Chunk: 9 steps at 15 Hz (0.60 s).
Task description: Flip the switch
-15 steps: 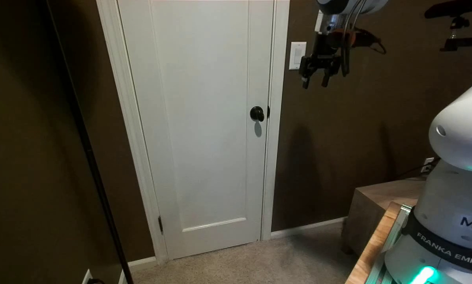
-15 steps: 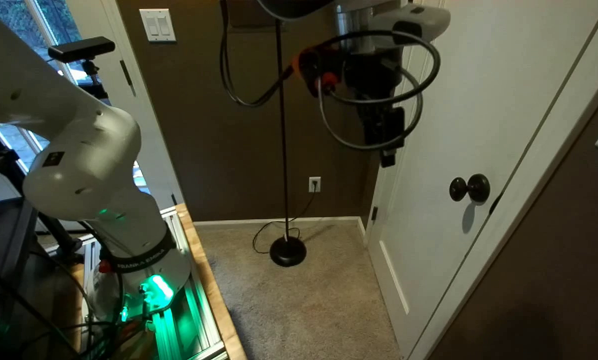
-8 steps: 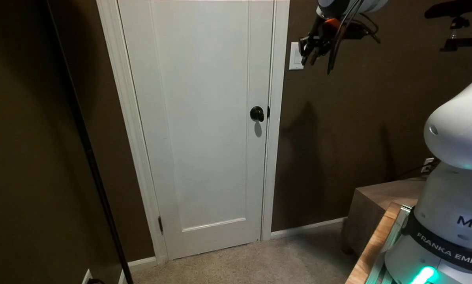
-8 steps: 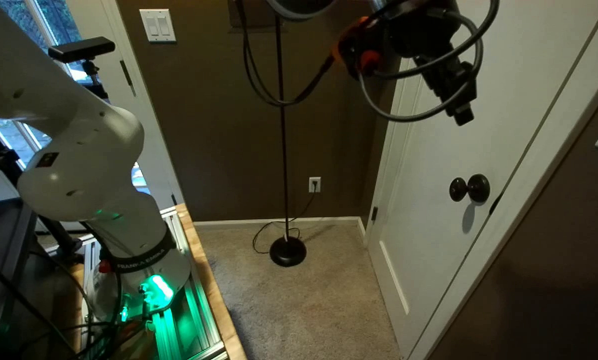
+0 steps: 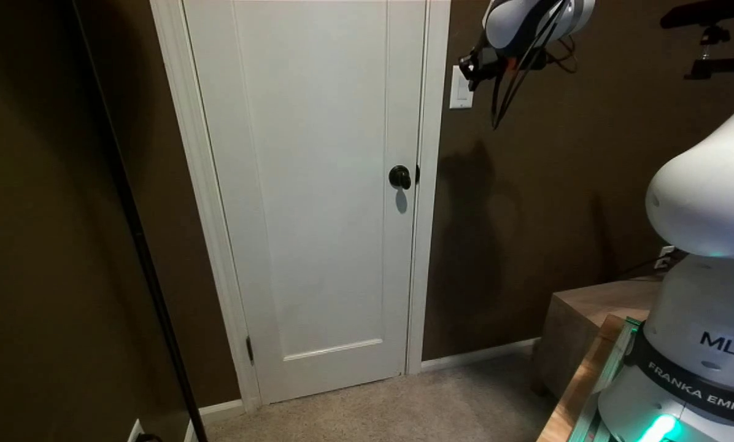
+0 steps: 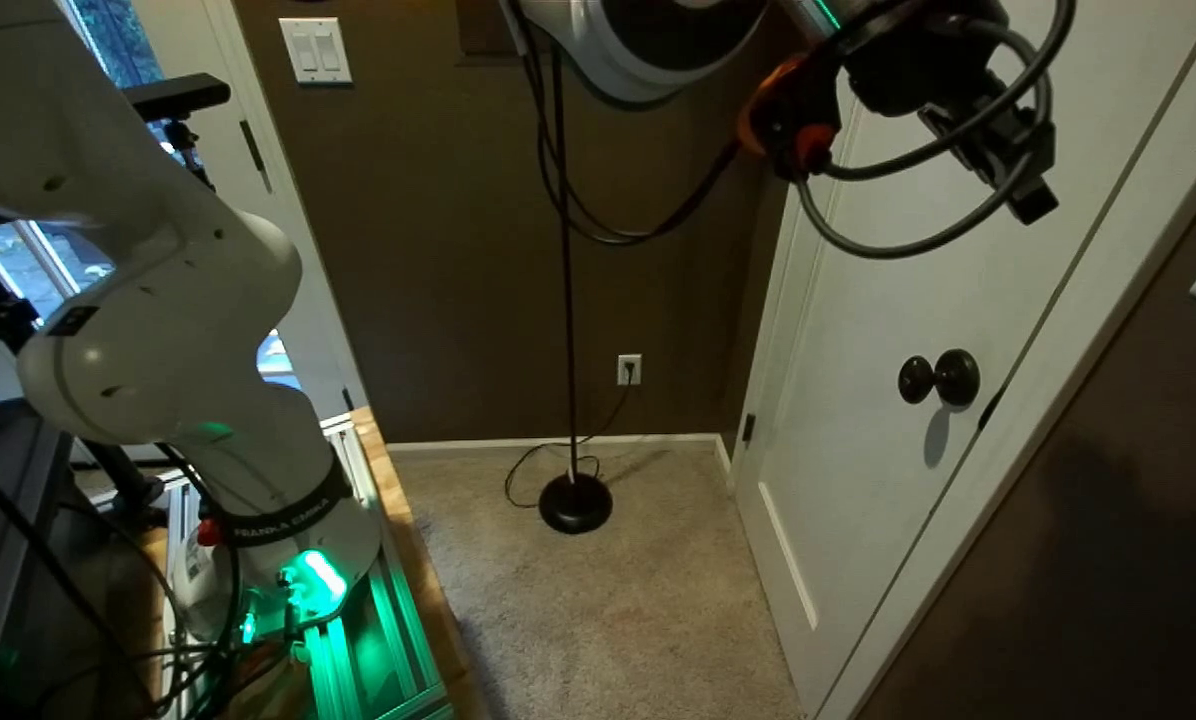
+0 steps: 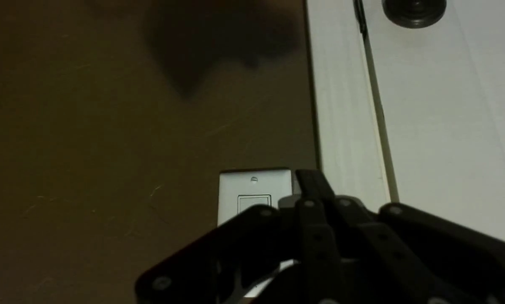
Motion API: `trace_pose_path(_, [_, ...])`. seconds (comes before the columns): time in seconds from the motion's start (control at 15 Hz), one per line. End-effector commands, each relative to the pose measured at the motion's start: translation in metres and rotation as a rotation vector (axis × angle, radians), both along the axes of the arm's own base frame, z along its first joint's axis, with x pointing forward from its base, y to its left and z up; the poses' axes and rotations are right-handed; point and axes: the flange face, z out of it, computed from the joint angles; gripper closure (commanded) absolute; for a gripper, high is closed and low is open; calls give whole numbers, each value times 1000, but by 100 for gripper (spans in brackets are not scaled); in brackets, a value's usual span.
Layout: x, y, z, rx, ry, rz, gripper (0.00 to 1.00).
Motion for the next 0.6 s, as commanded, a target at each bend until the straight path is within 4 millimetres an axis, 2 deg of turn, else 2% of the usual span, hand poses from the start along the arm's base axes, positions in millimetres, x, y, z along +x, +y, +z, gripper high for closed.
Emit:
trace_pose_path(0.0, [0,1,1,-1,-2,2,99])
trace_pose_path(0.13, [0,1,2,-2,-3,2,100])
trace_pose_path(0.53, [30,-33,4,-33,-70,-66,100])
